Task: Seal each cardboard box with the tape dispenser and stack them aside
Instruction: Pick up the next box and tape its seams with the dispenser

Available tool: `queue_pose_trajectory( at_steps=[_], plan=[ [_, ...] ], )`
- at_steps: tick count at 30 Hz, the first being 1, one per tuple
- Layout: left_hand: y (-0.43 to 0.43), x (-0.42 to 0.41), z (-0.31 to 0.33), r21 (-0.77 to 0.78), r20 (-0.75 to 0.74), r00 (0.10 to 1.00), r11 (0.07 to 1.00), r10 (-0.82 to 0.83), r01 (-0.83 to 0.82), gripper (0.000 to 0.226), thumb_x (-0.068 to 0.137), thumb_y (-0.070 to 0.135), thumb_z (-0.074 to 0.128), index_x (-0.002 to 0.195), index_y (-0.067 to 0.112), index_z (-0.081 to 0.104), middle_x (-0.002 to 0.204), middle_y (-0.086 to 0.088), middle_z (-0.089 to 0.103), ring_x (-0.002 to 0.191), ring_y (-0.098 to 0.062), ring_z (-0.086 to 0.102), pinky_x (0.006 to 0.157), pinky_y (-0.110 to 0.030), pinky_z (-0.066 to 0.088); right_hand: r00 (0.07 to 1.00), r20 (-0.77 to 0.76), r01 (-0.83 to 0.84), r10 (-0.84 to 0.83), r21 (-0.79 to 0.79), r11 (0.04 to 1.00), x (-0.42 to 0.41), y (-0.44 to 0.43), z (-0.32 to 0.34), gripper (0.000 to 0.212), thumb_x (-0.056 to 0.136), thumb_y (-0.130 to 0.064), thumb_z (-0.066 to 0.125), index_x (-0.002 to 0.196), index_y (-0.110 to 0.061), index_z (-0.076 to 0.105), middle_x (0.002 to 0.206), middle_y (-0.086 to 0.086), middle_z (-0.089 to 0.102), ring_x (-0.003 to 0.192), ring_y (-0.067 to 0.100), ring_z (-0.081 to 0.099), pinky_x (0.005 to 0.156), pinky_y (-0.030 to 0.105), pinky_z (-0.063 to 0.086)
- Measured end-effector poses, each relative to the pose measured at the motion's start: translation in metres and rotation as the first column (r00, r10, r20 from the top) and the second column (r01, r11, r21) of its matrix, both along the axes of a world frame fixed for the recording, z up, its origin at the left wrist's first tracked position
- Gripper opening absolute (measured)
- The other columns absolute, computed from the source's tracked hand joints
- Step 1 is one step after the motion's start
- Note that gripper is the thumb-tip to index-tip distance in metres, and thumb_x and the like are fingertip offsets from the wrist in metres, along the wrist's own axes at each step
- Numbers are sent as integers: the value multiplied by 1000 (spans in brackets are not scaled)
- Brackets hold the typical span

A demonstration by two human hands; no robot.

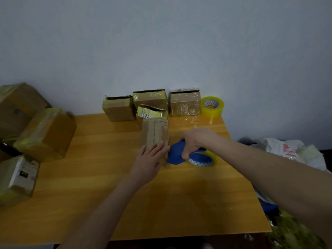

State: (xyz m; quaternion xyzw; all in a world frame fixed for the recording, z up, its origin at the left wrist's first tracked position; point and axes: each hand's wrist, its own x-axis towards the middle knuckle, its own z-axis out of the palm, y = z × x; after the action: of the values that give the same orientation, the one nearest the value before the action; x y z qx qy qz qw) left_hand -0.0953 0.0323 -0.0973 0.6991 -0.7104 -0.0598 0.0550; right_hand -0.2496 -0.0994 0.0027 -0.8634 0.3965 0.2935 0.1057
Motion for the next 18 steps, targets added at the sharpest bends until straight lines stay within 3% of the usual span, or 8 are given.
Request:
queue_pose_trajectory(
  at_steps=[4,8,12,15,18],
  plan=[
    [-1,0,1,3,5,1000,1000,10,-10,63,99,18,38,151,37,9,159,14,0,147,-9,1,119,-36,-5,998,-2,-68,68,-124,990,2,3,-7,64,66,-52,73,122,-27,54,98,-3,59,84,21,57,64,31,44],
    [1,-1,3,-3,-24,1000,1000,10,-10,60,99,17,37,150,37,13,159,12,4,147,-9,2,118,-35,-5,995,86,44,-51,81,996,-21,-4,-18,65,66,-47,71,125,-29,50,102,-4,60,89,21,60,61,29,44],
    [0,4,3,-8,-38,999,1000,5,-5,57,99,19,38,150,36,18,159,11,7,147,-10,6,118,-35,-4,1000,-26,-1,-1,-56,998,-61,-18,-30,66,65,-46,71,125,-35,49,100,-7,58,88,19,57,63,30,46],
    [-1,1,-1,-31,-56,998,999,18,-20,58,98,19,42,150,35,22,159,11,10,147,-11,8,118,-37,-3,973,173,144,-153,62,988,-87,-42,-29,66,64,-46,73,125,-38,48,104,-5,60,90,20,59,75,37,52],
    [-1,0,-5,-45,-27,999,999,24,-25,60,97,22,43,149,37,19,159,12,9,147,-10,7,118,-36,-4,817,437,258,-375,305,917,-84,-45,-38,51,67,-38,79,111,-33,54,107,-3,61,91,17,60,76,34,52]
  ],
)
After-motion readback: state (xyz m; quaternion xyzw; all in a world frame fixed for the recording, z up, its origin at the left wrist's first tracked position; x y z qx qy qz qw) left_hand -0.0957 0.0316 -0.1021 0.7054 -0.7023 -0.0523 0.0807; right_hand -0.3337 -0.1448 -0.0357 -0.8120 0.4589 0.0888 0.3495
